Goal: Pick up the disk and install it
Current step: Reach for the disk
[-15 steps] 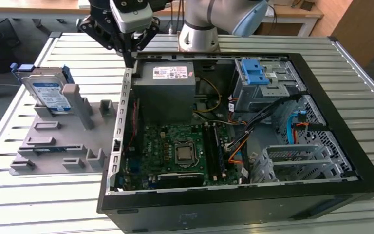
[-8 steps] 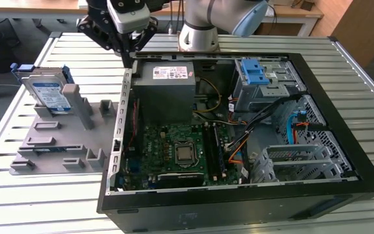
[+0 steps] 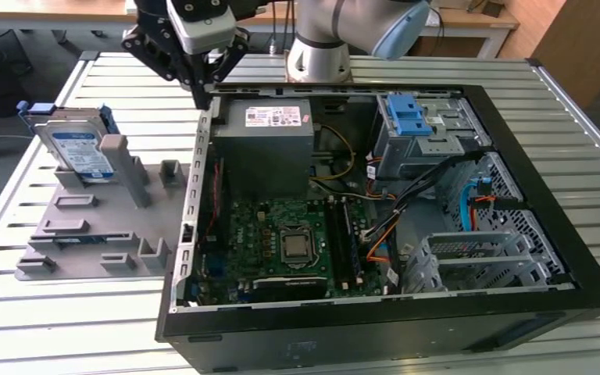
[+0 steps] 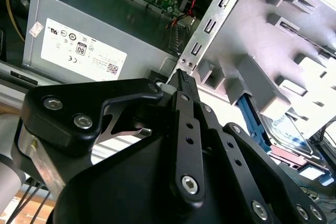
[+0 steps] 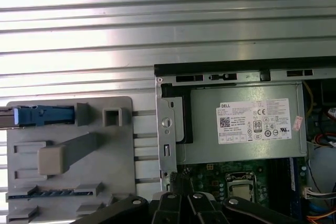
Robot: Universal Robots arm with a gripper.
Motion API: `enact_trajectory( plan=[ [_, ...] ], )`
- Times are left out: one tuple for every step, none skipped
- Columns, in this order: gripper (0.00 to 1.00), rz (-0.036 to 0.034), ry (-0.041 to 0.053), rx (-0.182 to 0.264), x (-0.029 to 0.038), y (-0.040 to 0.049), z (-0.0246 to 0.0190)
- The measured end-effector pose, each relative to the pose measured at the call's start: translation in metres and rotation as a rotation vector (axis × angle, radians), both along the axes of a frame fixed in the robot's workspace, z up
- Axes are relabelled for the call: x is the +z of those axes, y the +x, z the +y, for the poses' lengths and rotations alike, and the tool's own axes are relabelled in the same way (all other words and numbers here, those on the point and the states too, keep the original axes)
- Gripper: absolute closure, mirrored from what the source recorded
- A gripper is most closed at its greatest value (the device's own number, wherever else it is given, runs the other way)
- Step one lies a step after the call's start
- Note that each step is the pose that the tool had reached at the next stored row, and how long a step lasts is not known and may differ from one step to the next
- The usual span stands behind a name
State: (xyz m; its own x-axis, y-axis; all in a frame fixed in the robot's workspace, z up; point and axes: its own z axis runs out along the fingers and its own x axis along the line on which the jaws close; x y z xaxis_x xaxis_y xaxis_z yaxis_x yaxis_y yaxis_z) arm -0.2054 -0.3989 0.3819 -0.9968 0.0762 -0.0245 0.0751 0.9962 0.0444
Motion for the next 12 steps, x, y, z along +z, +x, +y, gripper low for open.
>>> enact_trajectory(
  plan=[
    [0.89, 0.0, -0.0001, 0.0, -0.0001, -0.0004, 0.0],
    [0.89, 0.0, -0.0001, 0.0, -0.0001, -0.0007, 0.0],
    [0.89, 0.0, 0.0, 0.0, -0.0002, -0.0011, 0.0],
    [0.89, 0.0, 0.0, 0.0, -0.0003, -0.0015, 0.0],
    [0.89, 0.0, 0.0, 0.0, -0.0004, -0.0018, 0.0],
    [0.89, 0.0, -0.0001, 0.0, -0.0005, -0.0022, 0.0],
    [0.89, 0.0, -0.0001, 0.0, -0.0005, -0.0025, 0.0],
    [0.89, 0.0, -0.0001, 0.0, -0.0006, -0.0028, 0.0],
    [0.89, 0.0, -0.0001, 0.0, -0.0007, -0.0031, 0.0],
    [0.89, 0.0, -0.0001, 0.0, -0.0008, -0.0034, 0.0],
    [0.89, 0.0, 0.0, 0.0, -0.0009, -0.0037, 0.0],
    [0.89, 0.0, 0.0, 0.0, -0.001, -0.0039, 0.0]
  ],
)
